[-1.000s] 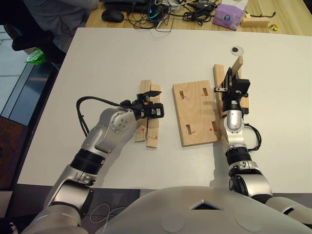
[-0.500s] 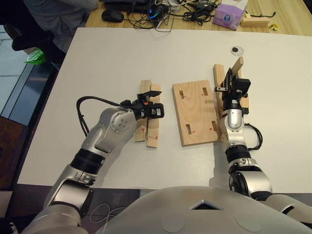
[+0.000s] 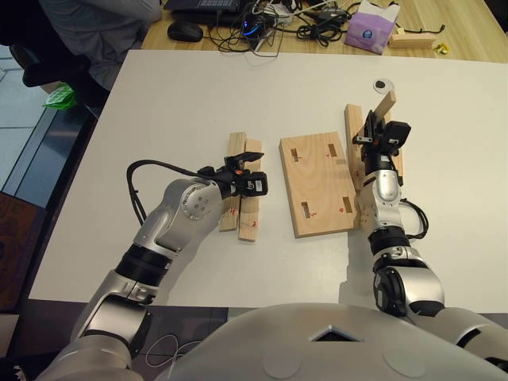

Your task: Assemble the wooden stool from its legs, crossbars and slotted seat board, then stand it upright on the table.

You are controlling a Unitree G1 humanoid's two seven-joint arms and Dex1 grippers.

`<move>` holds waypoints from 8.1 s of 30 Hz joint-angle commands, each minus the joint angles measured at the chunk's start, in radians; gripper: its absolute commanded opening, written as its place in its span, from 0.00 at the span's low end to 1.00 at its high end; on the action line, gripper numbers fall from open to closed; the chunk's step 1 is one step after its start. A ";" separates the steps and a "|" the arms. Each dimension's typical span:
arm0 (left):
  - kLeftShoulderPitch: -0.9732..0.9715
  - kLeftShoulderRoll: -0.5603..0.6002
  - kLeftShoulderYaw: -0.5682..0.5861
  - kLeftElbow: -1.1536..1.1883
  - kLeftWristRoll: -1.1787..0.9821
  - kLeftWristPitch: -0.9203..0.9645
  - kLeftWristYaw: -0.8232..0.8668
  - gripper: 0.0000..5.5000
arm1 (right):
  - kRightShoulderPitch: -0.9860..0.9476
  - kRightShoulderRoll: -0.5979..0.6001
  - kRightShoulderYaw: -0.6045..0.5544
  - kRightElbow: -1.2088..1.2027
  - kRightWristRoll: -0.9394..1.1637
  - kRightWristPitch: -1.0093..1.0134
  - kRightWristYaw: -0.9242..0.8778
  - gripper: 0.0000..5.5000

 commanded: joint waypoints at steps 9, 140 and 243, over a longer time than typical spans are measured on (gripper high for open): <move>0.022 -0.036 -0.017 0.010 0.014 0.033 0.030 0.51 | 0.160 -0.035 0.051 -0.414 -0.152 0.080 -0.126 0.35; 0.075 -0.102 -0.034 0.034 0.012 0.073 0.092 0.51 | 0.129 -0.185 0.133 -0.723 -0.161 0.897 0.022 0.41; -0.536 -0.402 0.785 0.199 -1.428 0.959 0.028 0.19 | 0.158 -0.286 0.342 -0.842 -0.281 0.221 0.263 0.36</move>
